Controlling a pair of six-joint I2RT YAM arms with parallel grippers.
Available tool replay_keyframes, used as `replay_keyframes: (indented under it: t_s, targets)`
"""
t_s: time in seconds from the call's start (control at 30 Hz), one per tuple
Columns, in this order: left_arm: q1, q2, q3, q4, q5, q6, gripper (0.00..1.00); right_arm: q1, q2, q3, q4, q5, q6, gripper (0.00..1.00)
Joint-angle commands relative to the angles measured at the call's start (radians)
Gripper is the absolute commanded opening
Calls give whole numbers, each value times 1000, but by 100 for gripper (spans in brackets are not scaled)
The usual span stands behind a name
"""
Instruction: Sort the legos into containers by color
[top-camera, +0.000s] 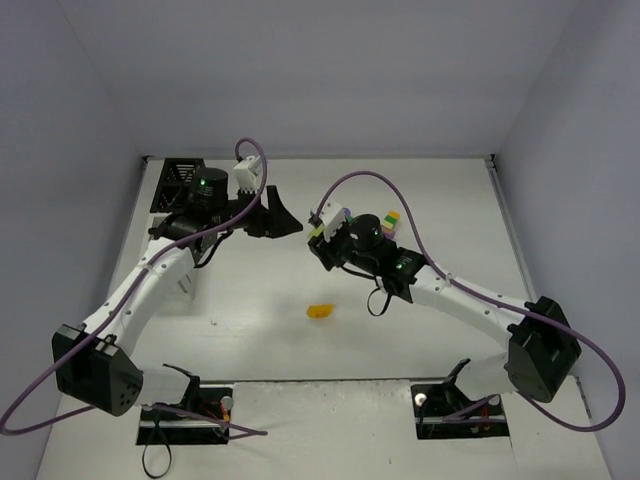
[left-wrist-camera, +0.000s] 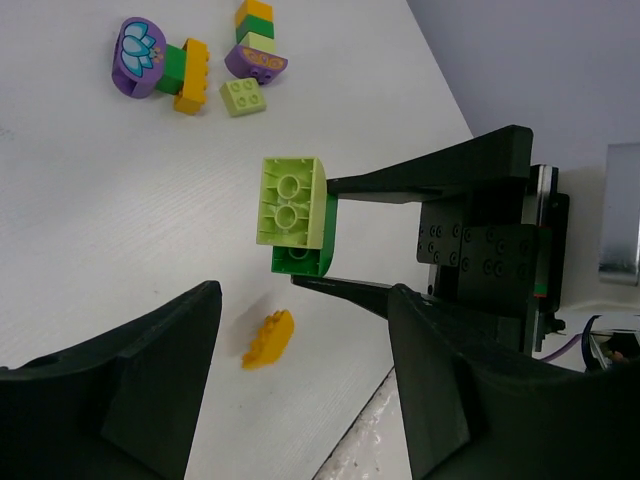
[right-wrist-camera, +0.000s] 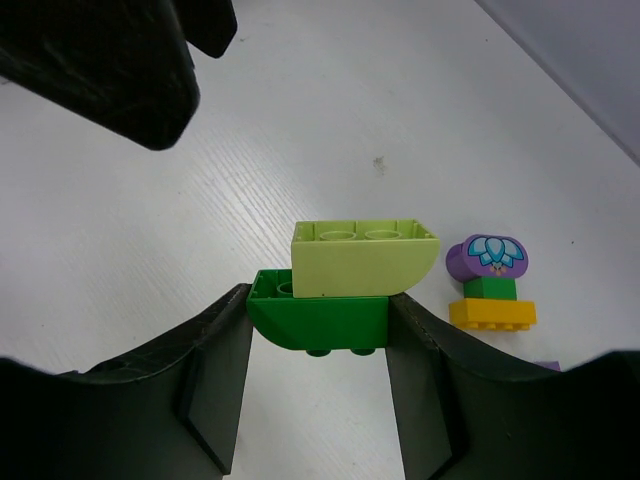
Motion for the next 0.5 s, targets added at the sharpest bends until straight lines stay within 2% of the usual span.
replay_keyframes:
  t_s: [0.0, 0.13, 0.27, 0.3, 0.47]
  targets:
    - [-6, 8, 25, 31, -7, -5, 61, 2, 17, 58, 40, 3, -43, 0]
    - [-4, 28, 32, -23, -85, 9, 61, -1, 66, 44, 46, 44, -25, 0]
    - [-20, 32, 39, -63, -157, 55, 61, -34, 91, 17, 52, 72, 61, 0]
    - [-53, 28, 47, -110, -223, 93, 61, -46, 88, 3, 52, 69, 79, 0]
    - [-204, 2, 29, -218, -377, 174, 61, -162, 50, -40, 5, 26, 191, 0]
